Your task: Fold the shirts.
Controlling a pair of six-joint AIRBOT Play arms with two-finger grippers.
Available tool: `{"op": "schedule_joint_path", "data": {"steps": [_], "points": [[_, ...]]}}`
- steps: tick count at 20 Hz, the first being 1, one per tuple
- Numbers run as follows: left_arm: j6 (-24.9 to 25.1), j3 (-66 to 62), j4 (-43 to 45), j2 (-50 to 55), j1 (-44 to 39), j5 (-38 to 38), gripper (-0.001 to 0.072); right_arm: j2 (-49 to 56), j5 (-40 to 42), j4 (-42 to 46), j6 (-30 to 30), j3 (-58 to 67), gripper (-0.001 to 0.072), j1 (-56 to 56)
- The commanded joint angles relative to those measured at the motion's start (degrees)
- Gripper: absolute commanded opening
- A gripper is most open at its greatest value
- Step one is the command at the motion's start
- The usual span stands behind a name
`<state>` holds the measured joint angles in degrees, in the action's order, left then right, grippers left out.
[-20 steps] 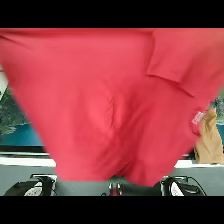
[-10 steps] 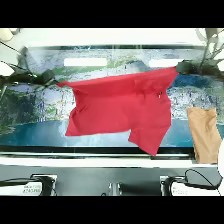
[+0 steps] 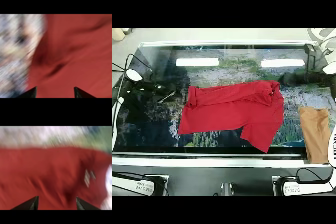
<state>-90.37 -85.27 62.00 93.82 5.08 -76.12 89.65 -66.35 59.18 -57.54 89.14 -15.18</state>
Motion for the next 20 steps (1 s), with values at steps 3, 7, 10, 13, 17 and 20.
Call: {"op": "schedule_joint_path", "data": {"steps": [3, 7, 10, 13, 17, 20], "points": [[2.16, 10.16, 11.30, -5.25, 3.76, -12.11, 0.0544, -0.85, -21.99, 14.97, 2.29, -5.77, 0.0445, -7.19], [4.96, 25.29, 6.95, -7.58, 2.32, -5.97, 0.0536, -0.90, -22.05, 12.70, 3.45, -14.01, 0.0411, -6.29], [5.14, 29.09, 3.96, -7.58, 0.50, -2.10, 0.0536, -0.92, -22.21, 11.93, 3.45, -15.47, 0.0411, -5.97], [4.87, 29.66, 3.43, -7.48, -2.34, 0.87, 0.0536, -0.96, -22.18, 11.98, 3.63, -15.47, 0.0411, -5.97], [2.10, 29.66, 3.32, -7.15, -5.38, 4.48, 0.0536, -0.96, -21.73, 12.68, 3.58, -15.47, 0.0428, -5.97], [0.70, 29.62, 3.30, -6.71, -6.91, 7.04, 0.0394, -0.96, -21.40, 15.23, 3.23, -15.67, 0.0513, -5.97]]}}
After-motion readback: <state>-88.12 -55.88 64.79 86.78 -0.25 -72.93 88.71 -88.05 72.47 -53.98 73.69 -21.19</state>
